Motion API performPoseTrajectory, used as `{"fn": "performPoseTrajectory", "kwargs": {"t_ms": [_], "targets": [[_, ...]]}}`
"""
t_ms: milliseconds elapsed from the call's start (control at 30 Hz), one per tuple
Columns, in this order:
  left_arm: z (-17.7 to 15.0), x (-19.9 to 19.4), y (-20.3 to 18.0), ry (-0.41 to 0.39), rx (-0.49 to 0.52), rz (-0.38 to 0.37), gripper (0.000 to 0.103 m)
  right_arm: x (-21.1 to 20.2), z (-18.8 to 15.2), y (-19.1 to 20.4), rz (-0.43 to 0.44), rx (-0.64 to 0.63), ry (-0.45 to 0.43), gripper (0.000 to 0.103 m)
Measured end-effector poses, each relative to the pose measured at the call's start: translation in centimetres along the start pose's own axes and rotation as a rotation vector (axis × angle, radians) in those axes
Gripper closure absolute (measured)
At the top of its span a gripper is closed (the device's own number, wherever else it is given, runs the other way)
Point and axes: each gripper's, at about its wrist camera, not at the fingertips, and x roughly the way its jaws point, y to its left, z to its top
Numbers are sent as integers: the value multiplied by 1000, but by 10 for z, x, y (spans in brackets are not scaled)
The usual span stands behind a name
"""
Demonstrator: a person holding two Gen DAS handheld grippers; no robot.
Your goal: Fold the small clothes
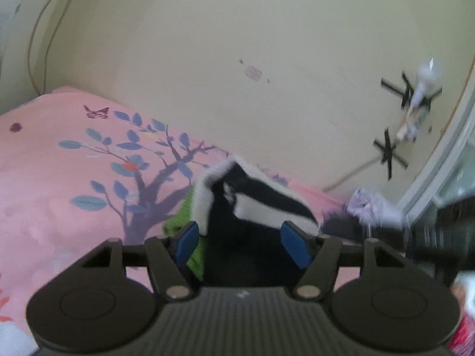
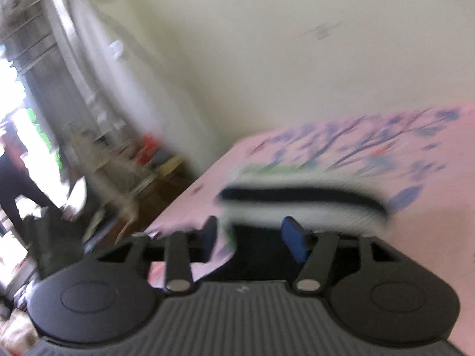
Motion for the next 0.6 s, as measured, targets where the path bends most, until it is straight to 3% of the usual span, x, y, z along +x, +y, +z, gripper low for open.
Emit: {"fn": "performPoseTrajectory", "kwargs": {"t_ms": [100, 233, 300, 367, 500, 533, 567, 600], "targets": [[-9, 12, -11, 31, 52, 66, 47, 16, 17, -9, -16, 20, 1, 56], [-17, 24, -10, 77, 108, 213, 80, 81, 28, -3, -72, -31, 85, 57], [-19, 29, 0, 103, 99, 263, 80, 109, 23, 0, -164, -115, 130, 62], [-19, 31, 8, 118, 94, 323, 81, 121, 14, 11, -234, -249, 109, 63], [-19, 36, 17, 157, 67, 360, 78, 116, 15, 12, -258, -246, 98, 64], [-18, 34, 17, 156, 57, 350, 75, 111, 14, 11, -252, -244, 82, 64], [-16, 30, 16, 146, 52, 339, 65, 103, 12, 10, -240, -235, 57, 62], [-13, 25, 14, 129, 53, 325, 55, 86, 9, 10, -212, -213, 18, 49]]}}
